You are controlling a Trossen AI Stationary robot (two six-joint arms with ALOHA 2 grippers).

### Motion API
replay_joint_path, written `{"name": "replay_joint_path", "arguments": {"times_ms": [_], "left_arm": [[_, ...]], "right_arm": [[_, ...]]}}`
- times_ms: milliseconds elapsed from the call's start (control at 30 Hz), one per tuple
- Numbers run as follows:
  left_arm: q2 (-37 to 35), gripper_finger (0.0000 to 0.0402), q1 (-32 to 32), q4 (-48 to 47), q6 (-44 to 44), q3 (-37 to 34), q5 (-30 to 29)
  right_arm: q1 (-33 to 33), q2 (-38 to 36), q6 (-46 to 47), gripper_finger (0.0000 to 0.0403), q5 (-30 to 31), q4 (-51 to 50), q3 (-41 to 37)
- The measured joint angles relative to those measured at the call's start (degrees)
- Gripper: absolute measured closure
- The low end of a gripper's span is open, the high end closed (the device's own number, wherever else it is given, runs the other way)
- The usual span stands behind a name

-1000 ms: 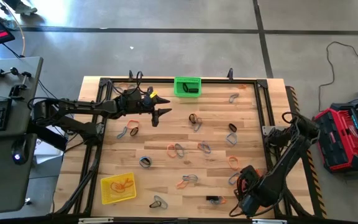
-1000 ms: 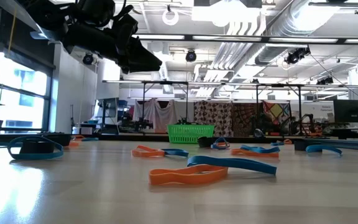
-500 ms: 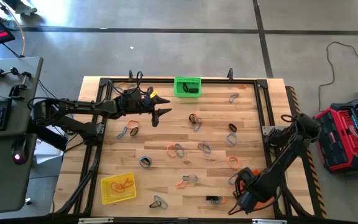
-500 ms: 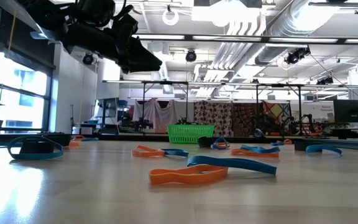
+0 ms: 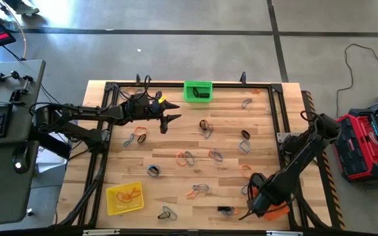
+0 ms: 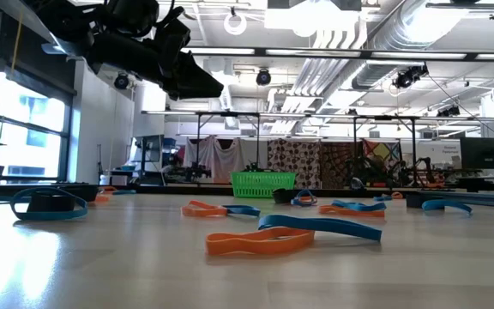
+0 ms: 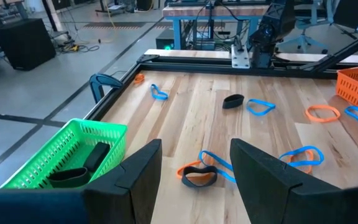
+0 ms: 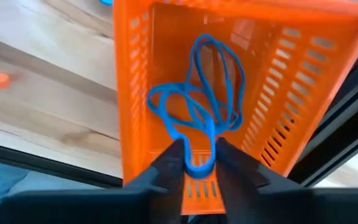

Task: Sort rubber bands into baskets
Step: Put the blue rubber band into the orange bin, then put the orange rubber band into the yellow bin

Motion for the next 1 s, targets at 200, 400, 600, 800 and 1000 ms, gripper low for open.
{"name": "replay_joint_path", "arguments": {"times_ms": [200, 400, 600, 800, 1000], "left_arm": [[0.00, 0.0218, 0.00, -0.02, 0.14, 0.00, 0.00], [0.00, 0.0218, 0.00, -1.05, 0.56, 0.00, 0.00], [0.00, 0.0218, 0.02, -4.84, 0.97, 0.00, 0.35], [0.02, 0.0218, 0.02, -7.74, 1.00, 0.00, 1.79], [0.02, 0.0218, -0.02, -8.07, 1.01, 0.00, 6.14]], "right_arm": [[-2.04, -1.65, -4.05, 0.0264, -0.19, -0.74, 0.02], [-3.21, -4.24, -4.80, 0.0253, -0.16, -1.26, 0.02], [-3.60, -7.39, -6.44, 0.0256, 3.38, -1.88, 0.04], [-4.79, -9.99, -10.11, 0.0256, 10.18, -2.91, 0.04], [-9.07, -10.41, -23.22, 0.0257, 19.18, -2.88, 0.07]]}}
